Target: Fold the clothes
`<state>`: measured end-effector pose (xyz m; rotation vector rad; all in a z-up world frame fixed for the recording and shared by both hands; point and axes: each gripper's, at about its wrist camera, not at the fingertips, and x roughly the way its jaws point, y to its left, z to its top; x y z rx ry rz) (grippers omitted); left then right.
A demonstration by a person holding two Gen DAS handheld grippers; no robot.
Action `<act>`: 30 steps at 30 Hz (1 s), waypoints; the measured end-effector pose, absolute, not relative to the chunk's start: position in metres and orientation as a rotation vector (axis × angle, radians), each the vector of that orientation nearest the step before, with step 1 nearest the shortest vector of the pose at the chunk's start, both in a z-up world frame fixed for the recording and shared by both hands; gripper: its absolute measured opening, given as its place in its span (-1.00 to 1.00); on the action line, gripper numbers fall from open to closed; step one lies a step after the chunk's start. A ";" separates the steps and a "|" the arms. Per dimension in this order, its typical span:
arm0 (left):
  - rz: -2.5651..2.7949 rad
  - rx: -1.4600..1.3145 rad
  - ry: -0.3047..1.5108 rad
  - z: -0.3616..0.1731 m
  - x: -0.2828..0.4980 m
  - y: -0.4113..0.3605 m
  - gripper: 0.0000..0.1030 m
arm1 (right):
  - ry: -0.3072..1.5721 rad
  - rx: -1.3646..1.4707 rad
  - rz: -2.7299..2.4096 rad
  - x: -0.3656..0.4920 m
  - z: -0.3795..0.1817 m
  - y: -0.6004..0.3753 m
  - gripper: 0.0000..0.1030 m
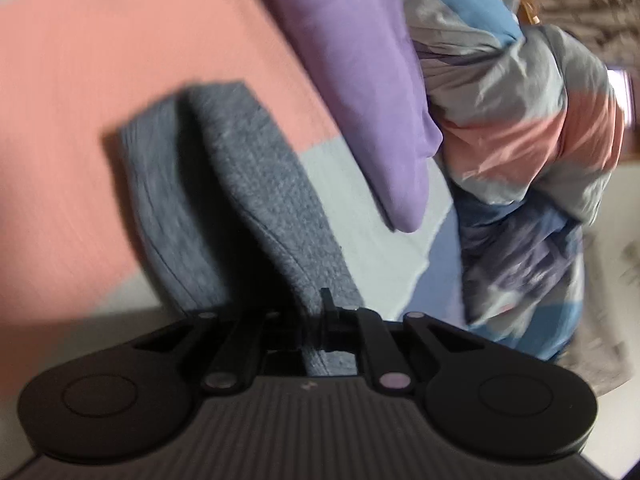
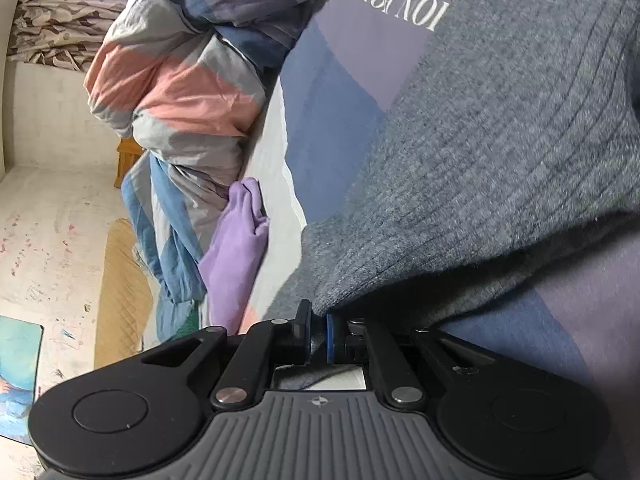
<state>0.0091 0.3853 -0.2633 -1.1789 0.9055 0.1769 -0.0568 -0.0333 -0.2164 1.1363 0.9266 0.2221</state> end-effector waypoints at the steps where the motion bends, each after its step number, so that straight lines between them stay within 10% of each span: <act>1: 0.199 -1.128 0.901 -0.255 0.009 0.383 -0.85 | 0.934 1.128 0.221 -0.058 -0.218 -0.032 -0.86; 24: 0.229 -1.000 0.800 -0.232 -0.012 0.437 -0.73 | 1.046 0.978 0.167 -0.060 -0.234 -0.028 -0.86; 30: 0.295 -0.929 0.819 -0.223 -0.010 0.464 -0.55 | 1.109 0.924 0.173 -0.070 -0.225 -0.038 -0.41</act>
